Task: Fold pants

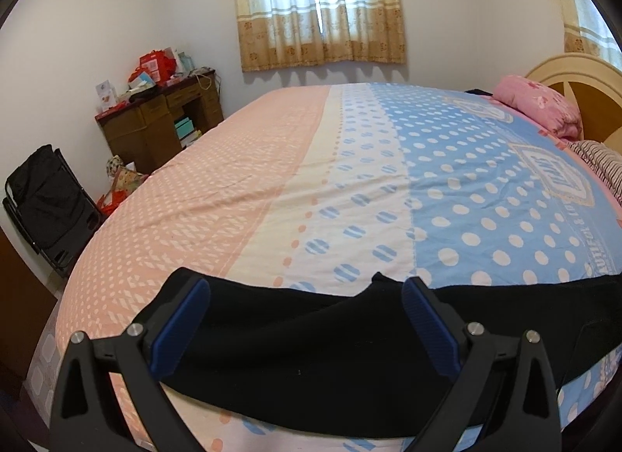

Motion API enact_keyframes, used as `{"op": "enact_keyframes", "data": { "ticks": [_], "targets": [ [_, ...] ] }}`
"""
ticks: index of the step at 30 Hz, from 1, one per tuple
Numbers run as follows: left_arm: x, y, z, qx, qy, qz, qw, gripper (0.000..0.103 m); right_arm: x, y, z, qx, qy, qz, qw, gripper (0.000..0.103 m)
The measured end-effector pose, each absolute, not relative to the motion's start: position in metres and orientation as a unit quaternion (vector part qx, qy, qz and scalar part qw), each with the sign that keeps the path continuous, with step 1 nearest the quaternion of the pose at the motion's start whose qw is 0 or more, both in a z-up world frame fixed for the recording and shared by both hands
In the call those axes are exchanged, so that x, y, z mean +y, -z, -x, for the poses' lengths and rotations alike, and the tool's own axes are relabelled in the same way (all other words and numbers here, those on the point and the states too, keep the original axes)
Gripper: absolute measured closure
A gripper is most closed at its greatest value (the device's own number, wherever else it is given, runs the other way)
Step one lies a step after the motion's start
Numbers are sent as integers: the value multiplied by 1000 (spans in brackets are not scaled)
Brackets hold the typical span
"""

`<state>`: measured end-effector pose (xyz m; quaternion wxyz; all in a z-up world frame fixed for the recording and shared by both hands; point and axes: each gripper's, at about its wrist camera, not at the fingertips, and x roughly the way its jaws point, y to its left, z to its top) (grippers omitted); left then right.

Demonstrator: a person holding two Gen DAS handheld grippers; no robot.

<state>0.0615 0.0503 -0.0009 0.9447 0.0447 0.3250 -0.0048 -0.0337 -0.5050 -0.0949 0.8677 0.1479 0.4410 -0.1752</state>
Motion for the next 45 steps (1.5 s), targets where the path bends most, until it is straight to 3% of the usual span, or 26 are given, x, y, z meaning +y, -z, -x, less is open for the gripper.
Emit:
{"op": "enact_keyframes", "data": {
  "ticks": [3, 5, 7, 15, 21, 24, 28, 32, 34, 37, 41, 45],
  "targets": [
    [47, 4, -62, 330, 8, -46, 943, 1, -502, 112, 28, 471, 170, -134, 855, 67],
    [44, 5, -63, 333, 10, -49, 942, 1, -499, 109, 30, 462, 165, -130, 861, 89],
    [40, 6, -63, 334, 14, -53, 941, 1, -498, 103, 35, 451, 159, -135, 868, 93],
    [37, 4, -62, 330, 10, -55, 942, 1, -499, 51, 66, 326, 159, -139, 921, 93],
    [34, 3, -61, 330, 11, -57, 942, 1, -506, 94, 38, 409, 178, -124, 886, 93],
    [34, 2, -60, 327, 10, -61, 943, 1, -511, 108, 35, 427, 191, -129, 874, 86],
    [33, 2, -61, 328, 12, -59, 943, 1, -518, 94, 48, 403, 225, -142, 876, 70],
    [33, 3, -63, 329, 13, -62, 942, 1, -505, 55, 69, 349, 316, -87, 878, 69],
    [32, 8, -64, 329, 5, -69, 942, 1, -478, 36, 70, 322, 230, -105, 912, 69],
    [31, 18, -68, 339, 2, -72, 938, 1, -427, 30, 48, 344, 96, -120, 926, 69],
    [36, 23, -64, 341, -1, -78, 937, 1, -336, 47, -2, 390, -35, -48, 919, 69],
    [53, 19, -54, 321, -22, -102, 941, 1, -288, 75, -37, 439, -32, 56, 896, 70]
  ]
}}
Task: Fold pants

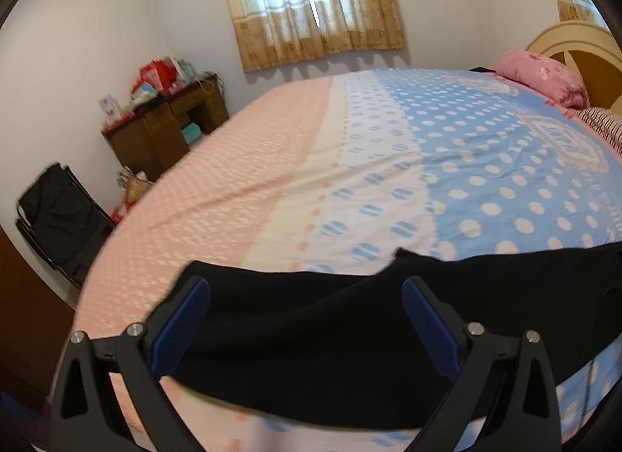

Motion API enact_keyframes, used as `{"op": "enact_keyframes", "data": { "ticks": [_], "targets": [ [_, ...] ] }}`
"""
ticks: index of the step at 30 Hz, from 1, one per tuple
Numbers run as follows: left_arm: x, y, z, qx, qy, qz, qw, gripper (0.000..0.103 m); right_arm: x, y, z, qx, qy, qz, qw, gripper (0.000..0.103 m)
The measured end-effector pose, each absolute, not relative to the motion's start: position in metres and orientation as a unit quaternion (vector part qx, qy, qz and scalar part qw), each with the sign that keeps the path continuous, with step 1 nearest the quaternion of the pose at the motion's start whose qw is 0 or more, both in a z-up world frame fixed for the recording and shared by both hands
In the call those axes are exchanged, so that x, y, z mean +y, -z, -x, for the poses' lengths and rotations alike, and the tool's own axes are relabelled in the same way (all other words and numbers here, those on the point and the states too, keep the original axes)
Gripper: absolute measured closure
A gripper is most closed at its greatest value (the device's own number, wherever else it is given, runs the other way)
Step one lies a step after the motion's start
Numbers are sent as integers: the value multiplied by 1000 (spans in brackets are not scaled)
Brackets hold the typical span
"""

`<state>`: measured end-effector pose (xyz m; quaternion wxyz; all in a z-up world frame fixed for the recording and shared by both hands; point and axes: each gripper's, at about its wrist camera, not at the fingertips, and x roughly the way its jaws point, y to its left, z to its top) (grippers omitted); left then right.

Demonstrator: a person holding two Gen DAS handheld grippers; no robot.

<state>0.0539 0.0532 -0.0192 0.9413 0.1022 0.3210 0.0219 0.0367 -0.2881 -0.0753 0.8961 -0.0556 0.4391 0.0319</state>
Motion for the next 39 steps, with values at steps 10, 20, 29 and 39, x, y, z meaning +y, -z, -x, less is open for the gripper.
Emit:
{"op": "enact_keyframes", "data": {
  "ticks": [10, 20, 29, 39],
  "targets": [
    [78, 41, -69, 359, -28, -71, 930, 1, -354, 110, -44, 490, 34, 27, 871, 69],
    [53, 35, -62, 347, -3, -96, 933, 1, -350, 111, -49, 487, 27, 39, 872, 99],
    [55, 26, -63, 344, -10, -81, 935, 1, -354, 103, -51, 422, 69, 0, 904, 101],
    [48, 26, -61, 340, -6, -94, 936, 1, -387, 92, -36, 392, 38, -142, 908, 99]
  ]
}}
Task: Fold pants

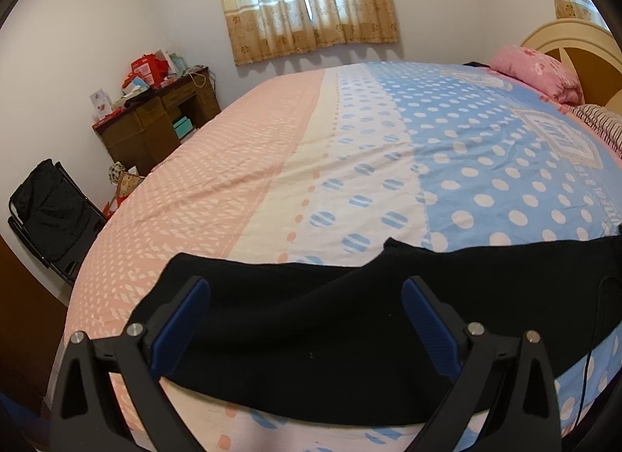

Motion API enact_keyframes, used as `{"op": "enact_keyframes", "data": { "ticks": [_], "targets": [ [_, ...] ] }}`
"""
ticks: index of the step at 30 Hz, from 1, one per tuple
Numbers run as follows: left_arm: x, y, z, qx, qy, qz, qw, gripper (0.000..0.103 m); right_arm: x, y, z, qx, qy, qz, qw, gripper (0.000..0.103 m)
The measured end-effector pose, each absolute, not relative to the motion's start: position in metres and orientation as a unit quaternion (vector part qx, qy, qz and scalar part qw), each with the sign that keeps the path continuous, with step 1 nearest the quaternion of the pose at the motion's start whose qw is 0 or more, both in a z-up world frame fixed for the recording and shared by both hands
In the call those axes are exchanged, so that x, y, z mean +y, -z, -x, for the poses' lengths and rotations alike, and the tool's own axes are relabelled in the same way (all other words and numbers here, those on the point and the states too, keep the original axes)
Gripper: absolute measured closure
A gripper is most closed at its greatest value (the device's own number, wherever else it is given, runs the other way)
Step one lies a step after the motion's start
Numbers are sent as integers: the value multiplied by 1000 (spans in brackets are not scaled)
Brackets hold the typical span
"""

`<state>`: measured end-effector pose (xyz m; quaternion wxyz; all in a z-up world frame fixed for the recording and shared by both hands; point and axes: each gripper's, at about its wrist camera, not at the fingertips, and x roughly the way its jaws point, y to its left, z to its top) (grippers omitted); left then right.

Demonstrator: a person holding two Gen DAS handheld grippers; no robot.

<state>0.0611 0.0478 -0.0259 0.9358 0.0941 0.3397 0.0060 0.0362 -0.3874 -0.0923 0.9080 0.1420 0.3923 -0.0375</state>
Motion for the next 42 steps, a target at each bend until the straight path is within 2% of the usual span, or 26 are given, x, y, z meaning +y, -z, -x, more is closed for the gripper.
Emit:
{"op": "enact_keyframes", "data": {
  "ticks": [6, 7, 8, 9, 10, 11, 12, 15, 17, 19, 20, 25, 32, 34, 36, 38, 42],
  "targets": [
    [80, 25, -66, 334, -75, -101, 934, 1, -378, 8, 18, 290, -36, -207, 934, 98],
    [86, 27, -67, 336, -84, -98, 933, 1, -371, -2, 20, 287, -72, -217, 930, 93],
    [92, 29, -68, 340, -91, -93, 931, 1, -360, -11, 20, 284, -111, -225, 925, 85],
    [98, 32, -69, 344, -98, -85, 930, 1, -347, -18, 19, 282, -143, -229, 921, 54],
    [103, 35, -69, 348, -103, -78, 928, 1, -327, -22, 14, 278, -171, -230, 917, 17],
    [107, 38, -69, 352, -108, -73, 927, 1, -316, -22, 10, 274, -185, -230, 915, 9],
    [111, 42, -70, 357, -115, -72, 924, 1, -300, -19, 4, 269, -209, -233, 911, 8],
    [122, 50, -71, 364, -138, -77, 918, 1, -241, 5, -34, 315, -264, -224, 883, 9],
    [136, 49, -71, 363, -146, -70, 918, 1, -203, 22, -59, 339, -280, -207, 874, 20],
    [147, 46, -76, 359, -151, -63, 919, 1, -167, 39, -87, 367, -315, -210, 850, 41],
    [152, 44, -79, 358, -151, -60, 919, 1, -156, 46, -100, 377, -325, -205, 843, 44],
    [154, 54, -110, 368, -139, -90, 915, 1, -77, 74, -163, 412, -323, -83, 848, 45],
    [145, 88, -146, 423, -130, -109, 890, 1, -46, 123, -211, 491, -312, -38, 813, 47],
    [143, 93, -149, 430, -136, -108, 886, 0, -42, 133, -203, 501, -315, -17, 806, 88],
    [143, 93, -151, 430, -142, -106, 885, 0, -43, 133, -195, 496, -319, 1, 807, 94],
    [146, 95, -155, 438, -147, -91, 882, 0, -47, 131, -174, 484, -307, 48, 818, 95],
    [164, 99, -165, 457, -164, 3, 874, 0, -66, 136, -161, 467, -299, 15, 832, 96]
  ]
}}
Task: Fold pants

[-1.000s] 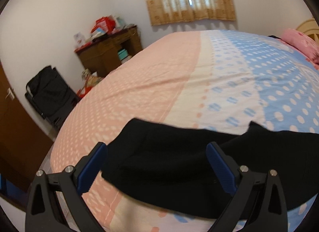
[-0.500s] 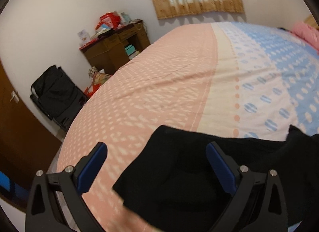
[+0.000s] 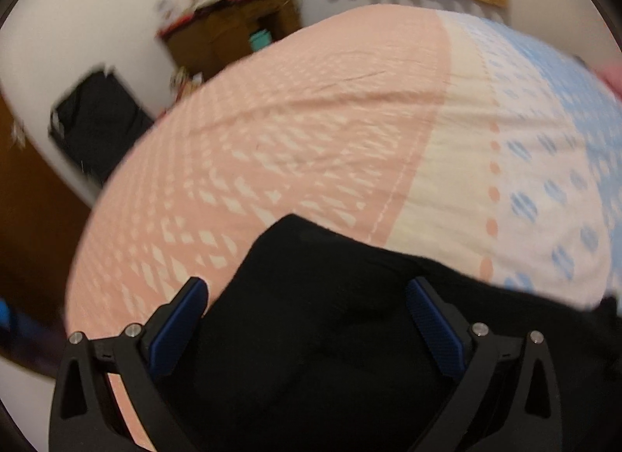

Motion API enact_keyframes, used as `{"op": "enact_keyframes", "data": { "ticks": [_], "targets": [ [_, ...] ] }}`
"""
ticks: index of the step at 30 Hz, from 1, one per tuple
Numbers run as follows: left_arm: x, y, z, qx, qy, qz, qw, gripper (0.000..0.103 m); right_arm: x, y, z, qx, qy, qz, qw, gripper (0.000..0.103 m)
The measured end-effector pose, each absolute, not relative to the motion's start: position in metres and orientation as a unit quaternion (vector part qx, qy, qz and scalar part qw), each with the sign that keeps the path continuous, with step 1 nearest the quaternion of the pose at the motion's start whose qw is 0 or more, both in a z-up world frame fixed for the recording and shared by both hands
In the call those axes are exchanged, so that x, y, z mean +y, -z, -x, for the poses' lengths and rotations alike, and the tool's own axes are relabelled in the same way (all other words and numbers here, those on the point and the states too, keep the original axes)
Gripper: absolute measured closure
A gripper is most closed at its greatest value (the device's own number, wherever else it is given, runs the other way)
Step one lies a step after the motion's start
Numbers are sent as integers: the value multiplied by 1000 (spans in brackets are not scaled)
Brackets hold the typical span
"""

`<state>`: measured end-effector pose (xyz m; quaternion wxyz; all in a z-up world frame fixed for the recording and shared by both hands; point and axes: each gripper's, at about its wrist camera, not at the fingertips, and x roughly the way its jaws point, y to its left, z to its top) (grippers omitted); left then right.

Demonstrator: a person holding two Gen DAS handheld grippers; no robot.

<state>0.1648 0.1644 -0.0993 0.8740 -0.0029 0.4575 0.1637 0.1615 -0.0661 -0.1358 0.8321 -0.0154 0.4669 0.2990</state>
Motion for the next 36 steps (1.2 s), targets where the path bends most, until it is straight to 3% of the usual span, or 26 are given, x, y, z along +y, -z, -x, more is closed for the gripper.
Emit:
{"op": "enact_keyframes", "data": {
  "ticks": [4, 9, 13, 16, 21, 26, 27, 29, 30, 31, 36],
  "targets": [
    [168, 99, -166, 457, -170, 41, 872, 0, -69, 128, -171, 453, -261, -18, 852, 94],
    [182, 71, -130, 420, -178, 46, 889, 0, -60, 77, -143, 339, -236, -7, 911, 92],
    [179, 66, -103, 386, -191, 26, 902, 0, -20, 101, -152, 395, -275, 20, 876, 92],
    [179, 91, -114, 409, -215, -20, 887, 0, -9, 138, -176, 441, -223, 38, 868, 92],
    [178, 90, -113, 388, -208, -28, 897, 0, -41, 125, -183, 432, -217, -83, 871, 92],
    [169, 70, -99, 366, -194, -28, 910, 0, -114, 59, -125, 326, -189, -152, 914, 91],
    [164, 67, -97, 362, -185, -26, 913, 0, -137, 46, -109, 306, -176, -164, 921, 87],
    [152, 59, -92, 356, -163, -27, 920, 0, -188, 20, -69, 267, -131, -185, 937, 66],
    [144, 55, -90, 352, -152, -32, 923, 0, -210, 10, -47, 246, -109, -193, 944, 47],
    [136, 52, -89, 347, -142, -37, 926, 0, -229, 1, -26, 226, -91, -200, 949, 36],
    [99, 40, -87, 336, -99, -45, 936, 0, -339, -41, 77, 171, 72, -169, 968, 35]
  ]
}}
